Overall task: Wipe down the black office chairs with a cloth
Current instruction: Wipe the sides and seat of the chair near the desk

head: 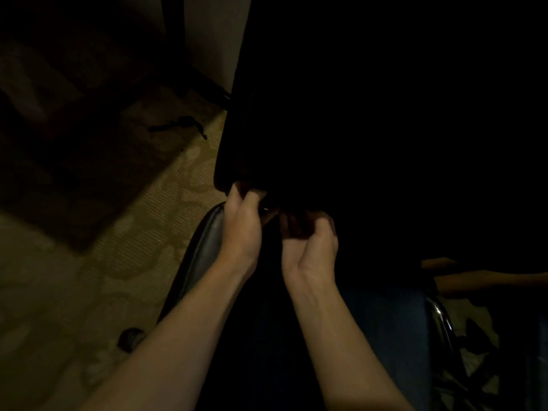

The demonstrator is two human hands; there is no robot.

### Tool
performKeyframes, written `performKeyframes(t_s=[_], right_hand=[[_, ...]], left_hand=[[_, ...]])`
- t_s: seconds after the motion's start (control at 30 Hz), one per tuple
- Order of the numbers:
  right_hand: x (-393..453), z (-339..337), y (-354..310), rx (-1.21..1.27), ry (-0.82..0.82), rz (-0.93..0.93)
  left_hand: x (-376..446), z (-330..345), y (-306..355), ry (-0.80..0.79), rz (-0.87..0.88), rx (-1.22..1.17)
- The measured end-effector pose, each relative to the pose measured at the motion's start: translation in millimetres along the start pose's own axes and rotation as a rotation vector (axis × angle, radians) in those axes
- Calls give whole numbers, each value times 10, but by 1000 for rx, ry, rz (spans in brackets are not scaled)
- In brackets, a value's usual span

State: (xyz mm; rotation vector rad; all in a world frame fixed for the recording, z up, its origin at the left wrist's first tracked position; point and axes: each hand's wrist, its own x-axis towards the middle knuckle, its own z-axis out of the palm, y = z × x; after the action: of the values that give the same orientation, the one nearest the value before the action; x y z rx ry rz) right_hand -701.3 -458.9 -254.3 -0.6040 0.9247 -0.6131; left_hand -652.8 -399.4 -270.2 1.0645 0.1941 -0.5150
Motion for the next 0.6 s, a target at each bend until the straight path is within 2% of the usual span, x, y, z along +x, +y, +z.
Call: performKeyframes(t_s=[0.23, 0.33, 0.43, 0.53, 0.6], right_hand=[[-484, 314, -189, -90, -80, 0], [-600, 505, -135, -147, -77, 30], [-640, 684, -49, -133, -3, 109], [-660, 839, -34, -111, 119, 176], [-728, 966, -151, -104, 162, 185]], left_hand=[[-259, 84, 378, 218, 300, 187], [-208, 43, 625, 271, 339, 227], [-45, -6, 729, 309, 200, 380], [42, 36, 843, 285, -57, 281], [4, 116, 1009, 239, -77, 269]])
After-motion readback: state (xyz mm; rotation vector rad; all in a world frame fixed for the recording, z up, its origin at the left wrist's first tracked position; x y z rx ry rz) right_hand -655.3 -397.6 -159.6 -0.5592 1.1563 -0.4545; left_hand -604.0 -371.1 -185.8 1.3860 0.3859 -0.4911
